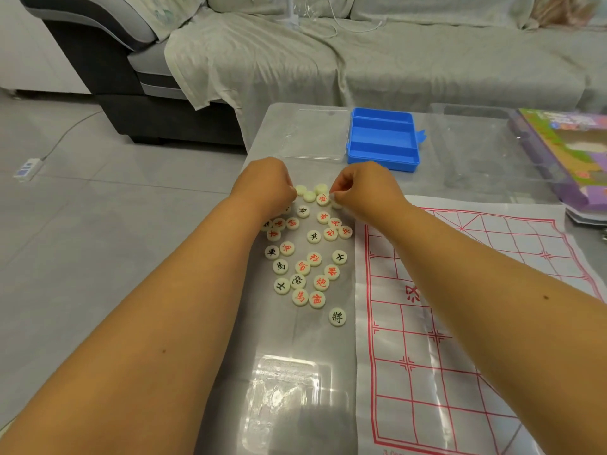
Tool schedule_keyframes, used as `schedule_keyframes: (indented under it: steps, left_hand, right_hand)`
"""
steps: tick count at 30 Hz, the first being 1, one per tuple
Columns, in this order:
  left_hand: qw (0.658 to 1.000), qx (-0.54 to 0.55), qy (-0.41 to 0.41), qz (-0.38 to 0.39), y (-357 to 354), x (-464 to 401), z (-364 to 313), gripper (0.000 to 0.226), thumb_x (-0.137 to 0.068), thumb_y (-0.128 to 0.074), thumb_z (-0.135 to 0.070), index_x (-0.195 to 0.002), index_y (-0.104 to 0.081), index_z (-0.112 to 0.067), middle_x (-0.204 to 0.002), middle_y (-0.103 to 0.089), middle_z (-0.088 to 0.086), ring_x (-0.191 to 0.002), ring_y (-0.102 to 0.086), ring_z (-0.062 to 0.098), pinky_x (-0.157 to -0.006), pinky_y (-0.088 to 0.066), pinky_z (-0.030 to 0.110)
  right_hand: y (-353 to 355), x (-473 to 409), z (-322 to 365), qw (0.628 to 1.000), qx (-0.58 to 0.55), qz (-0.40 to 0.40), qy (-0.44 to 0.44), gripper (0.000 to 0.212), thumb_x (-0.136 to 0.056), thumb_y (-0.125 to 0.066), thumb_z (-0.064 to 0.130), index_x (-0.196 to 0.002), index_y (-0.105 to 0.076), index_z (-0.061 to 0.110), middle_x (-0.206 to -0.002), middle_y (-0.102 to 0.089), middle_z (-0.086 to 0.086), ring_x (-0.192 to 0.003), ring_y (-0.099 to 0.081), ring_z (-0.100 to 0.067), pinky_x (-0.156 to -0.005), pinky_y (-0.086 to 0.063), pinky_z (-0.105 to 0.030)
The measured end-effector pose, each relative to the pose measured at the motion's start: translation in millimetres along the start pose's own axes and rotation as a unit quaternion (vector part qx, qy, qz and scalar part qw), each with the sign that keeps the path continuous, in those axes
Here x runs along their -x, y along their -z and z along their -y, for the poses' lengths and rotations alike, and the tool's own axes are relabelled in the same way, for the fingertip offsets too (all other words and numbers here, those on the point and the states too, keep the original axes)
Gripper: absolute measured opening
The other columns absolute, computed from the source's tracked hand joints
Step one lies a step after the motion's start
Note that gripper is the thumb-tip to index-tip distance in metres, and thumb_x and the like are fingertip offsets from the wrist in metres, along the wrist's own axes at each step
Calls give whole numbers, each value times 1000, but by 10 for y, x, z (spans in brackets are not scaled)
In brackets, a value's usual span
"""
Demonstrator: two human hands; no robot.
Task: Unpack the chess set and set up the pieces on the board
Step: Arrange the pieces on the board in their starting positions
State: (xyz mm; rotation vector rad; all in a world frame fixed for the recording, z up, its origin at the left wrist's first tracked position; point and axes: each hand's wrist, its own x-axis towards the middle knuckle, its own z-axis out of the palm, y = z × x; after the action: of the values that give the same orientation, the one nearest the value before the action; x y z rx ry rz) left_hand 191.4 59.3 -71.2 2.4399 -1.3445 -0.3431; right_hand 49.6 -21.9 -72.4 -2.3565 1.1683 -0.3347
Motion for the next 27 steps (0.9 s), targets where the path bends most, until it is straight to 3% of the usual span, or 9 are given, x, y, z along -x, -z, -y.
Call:
schedule_keyframes:
  steps: [2,5,9,14,18,24,27]
  left_hand:
    - [1000,-5,6,-9,-3,-13,35,20,-84,-55,-10,-91,-72,-3,-90,-70,14,-82,-65,28,-69,-53,35]
    - [1000,-11,-7,-20,1,-56,30,21,-86,-57,-10,-103,-67,-14,-104,-65,5,-94,-60,23,-74,-50,33]
    - [999,8,-40,28,-21,-147,-30,35,-86,-60,-9,-116,-61,-26,-119,-57,3,-99,-58,23,-73,-51,33]
    - [998,-8,-52,45,-20,-216,-75,21,-88,-63,-16,-107,-68,-21,-111,-63,3,-98,-59,22,-80,-51,33]
    - [999,17,-44,26,-12,-228,-23,21,-94,-55,-23,-102,-71,-11,-97,-68,6,-85,-58,20,-66,-39,27]
    - [1000,9,26,-9,-15,-278,72,22,-88,-58,-25,-87,-67,-6,-85,-66,11,-80,-61,27,-59,-41,29]
    - [999,-20,37,-27,-25,-271,91,21,-86,-57,-23,-68,-53,-12,-77,-59,12,-71,-54,24,-54,-36,28]
  right_hand:
    - [18,-86,4,1000,5,-18,4,11,-87,-64,21,-96,-69,19,-95,-66,1,-87,-57,-13,-76,-47,-26]
    - [-5,-203,67,999,32,19,9,23,-84,-68,27,-107,-65,24,-101,-64,2,-90,-57,-13,-78,-48,-26]
    - [-70,-263,144,996,57,67,10,28,-81,-72,26,-108,-66,23,-103,-65,1,-92,-60,-16,-76,-47,-25]
    - [-49,-283,132,997,33,69,2,20,-89,-63,26,-105,-69,17,-96,-69,-3,-85,-62,-16,-74,-49,-26]
    - [-51,-322,100,996,-49,63,-36,28,-94,-53,31,-102,-70,11,-95,-69,-10,-78,-55,-17,-73,-45,-28]
    - [-85,-416,-13,982,-145,4,-123,15,-80,-61,15,-90,-68,6,-91,-68,-14,-92,-66,-32,-84,-55,-43]
    - [-112,-462,-5,990,-51,23,-128,28,-85,-63,29,-103,-68,7,-102,-67,-14,-97,-64,-31,-88,-53,-42]
